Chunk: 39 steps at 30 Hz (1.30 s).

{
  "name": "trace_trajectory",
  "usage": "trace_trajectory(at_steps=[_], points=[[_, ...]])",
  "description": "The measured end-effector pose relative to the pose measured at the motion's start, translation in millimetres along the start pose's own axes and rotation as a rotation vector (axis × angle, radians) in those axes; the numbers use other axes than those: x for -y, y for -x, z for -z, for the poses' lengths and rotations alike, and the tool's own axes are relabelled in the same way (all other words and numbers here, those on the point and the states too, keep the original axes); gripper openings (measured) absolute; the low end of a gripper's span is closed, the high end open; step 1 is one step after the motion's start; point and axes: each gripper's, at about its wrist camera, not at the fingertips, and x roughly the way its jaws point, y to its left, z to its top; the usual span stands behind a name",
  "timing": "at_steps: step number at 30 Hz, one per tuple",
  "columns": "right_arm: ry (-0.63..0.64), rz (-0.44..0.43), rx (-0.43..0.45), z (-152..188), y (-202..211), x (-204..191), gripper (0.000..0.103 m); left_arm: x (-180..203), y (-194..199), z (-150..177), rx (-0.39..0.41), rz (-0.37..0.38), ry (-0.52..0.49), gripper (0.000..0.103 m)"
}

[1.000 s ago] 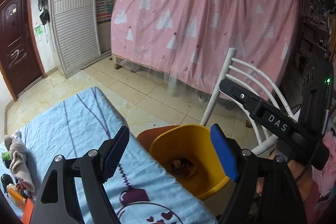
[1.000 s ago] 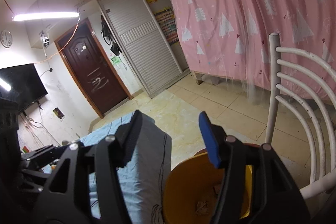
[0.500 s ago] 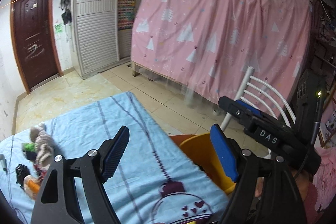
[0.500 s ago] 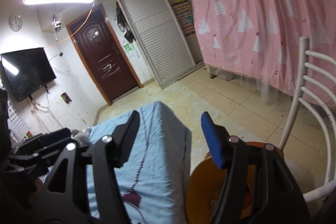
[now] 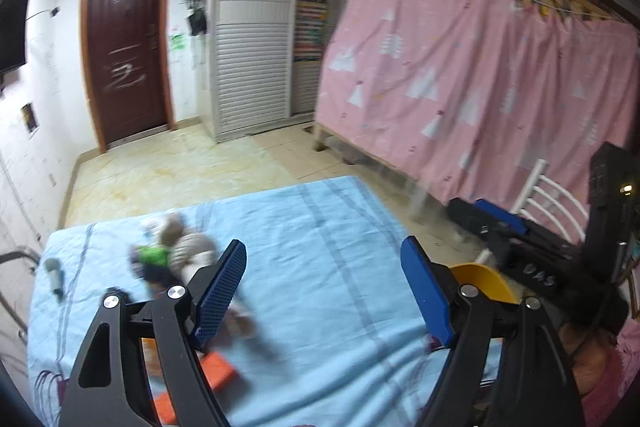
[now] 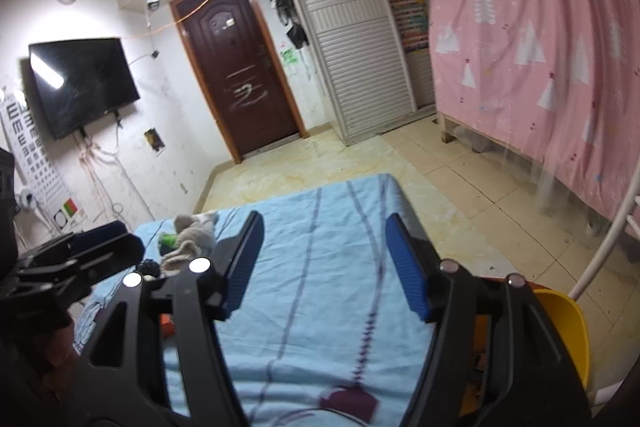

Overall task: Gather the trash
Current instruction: 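Carry the sock and red cloth to the yellow bin and release both, then grasp the black plastic bag with the left tool while the right tool grasps the cream scarf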

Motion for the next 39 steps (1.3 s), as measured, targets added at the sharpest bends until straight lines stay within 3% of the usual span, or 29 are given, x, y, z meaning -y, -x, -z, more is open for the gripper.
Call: trace_trajectory(at_steps=[11,19,26,31,33,35,39], points=[[0.094,-0.071,-0.085,4.2,-50.9,-64.5,0.066,-102.3,0.0,11.1,-0.021,-0.133,0.163,0.071],[0.152,-0.121,-0.162,9.9,-89.9,-108.8,0.066,-168.7,-18.3,31.9,-0.089,-0.214,0.288,0.071],[0.204,-0.163,-0.232,13.2,-127.5,-143.2,0.067,-189.1,-42.3,51.3,-0.161,-0.249,0.318,0.071],[0.215,-0.158,-0.299,16.6,-163.7,-155.6,0.068,-193.2,-55.5,56.3,-0.19,-0.232,0.324,0.071],[0.208,-0.157,-0.321,18.5,-174.7,-157.9,0.069,-193.5,-59.8,57.8,-0.202,-0.23,0.323,0.068],[0.199,-0.161,-0.354,21.3,-188.3,-159.8,0.069,-193.1,-64.1,61.1,-0.22,-0.231,0.316,0.051],[0.172,-0.18,-0.412,30.5,-208.2,-161.9,0.069,-194.3,-68.8,63.6,-0.225,-0.211,0.322,0.042]])
